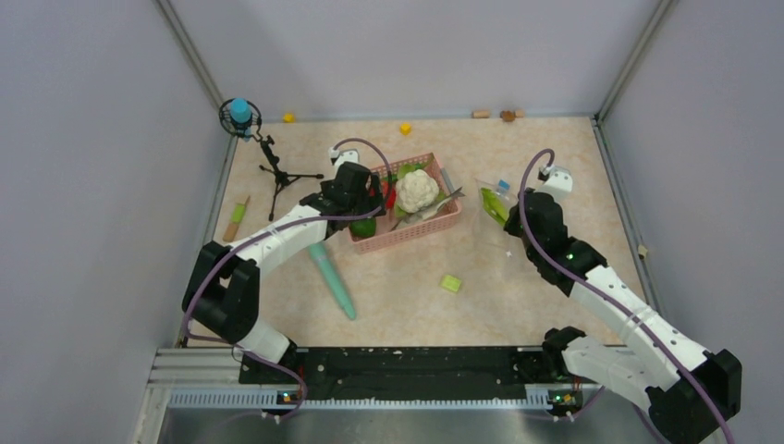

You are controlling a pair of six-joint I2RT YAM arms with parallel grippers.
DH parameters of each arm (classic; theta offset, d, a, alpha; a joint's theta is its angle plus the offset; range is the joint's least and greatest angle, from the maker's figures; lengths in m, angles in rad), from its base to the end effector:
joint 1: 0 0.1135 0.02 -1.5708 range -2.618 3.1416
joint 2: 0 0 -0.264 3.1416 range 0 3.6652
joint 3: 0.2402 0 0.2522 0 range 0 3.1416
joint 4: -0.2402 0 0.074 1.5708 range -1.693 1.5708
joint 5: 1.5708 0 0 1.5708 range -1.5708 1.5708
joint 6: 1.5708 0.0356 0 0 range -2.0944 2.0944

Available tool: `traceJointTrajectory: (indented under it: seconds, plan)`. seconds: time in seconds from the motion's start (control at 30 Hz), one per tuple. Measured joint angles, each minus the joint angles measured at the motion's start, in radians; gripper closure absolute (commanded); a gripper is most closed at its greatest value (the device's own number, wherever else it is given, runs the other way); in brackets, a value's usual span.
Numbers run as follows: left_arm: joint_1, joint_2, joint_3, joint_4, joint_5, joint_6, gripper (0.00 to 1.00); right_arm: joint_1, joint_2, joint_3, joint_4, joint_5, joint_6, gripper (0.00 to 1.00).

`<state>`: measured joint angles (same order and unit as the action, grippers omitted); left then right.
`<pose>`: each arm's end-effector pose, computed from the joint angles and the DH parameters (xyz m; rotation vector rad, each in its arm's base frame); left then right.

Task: Place the food in the zip-top bag and seal the zipper
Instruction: Pick up the fake vegetable from the bin.

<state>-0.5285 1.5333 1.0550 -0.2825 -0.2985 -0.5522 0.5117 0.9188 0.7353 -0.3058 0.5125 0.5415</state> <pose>0.2932 -0.1591 0.2433 -0.1751 2.2926 -0.2102 0.1867 0.0848 0.2883 0.3395 1.9668 0.1484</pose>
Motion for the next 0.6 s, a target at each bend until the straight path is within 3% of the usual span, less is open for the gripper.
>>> traceJointTrajectory:
  seconds: [0.33, 0.6]
  plan:
    - [0.004, 0.035, 0.002, 0.003, 0.005, 0.000, 0.14, 0.000, 0.000, 0.000, -0.001, 0.027, -0.006, 1.00]
    - [0.004, 0.052, 0.002, 0.003, -0.008, 0.000, 0.15, 0.000, 0.018, 0.000, -0.001, 0.032, -0.006, 1.00]
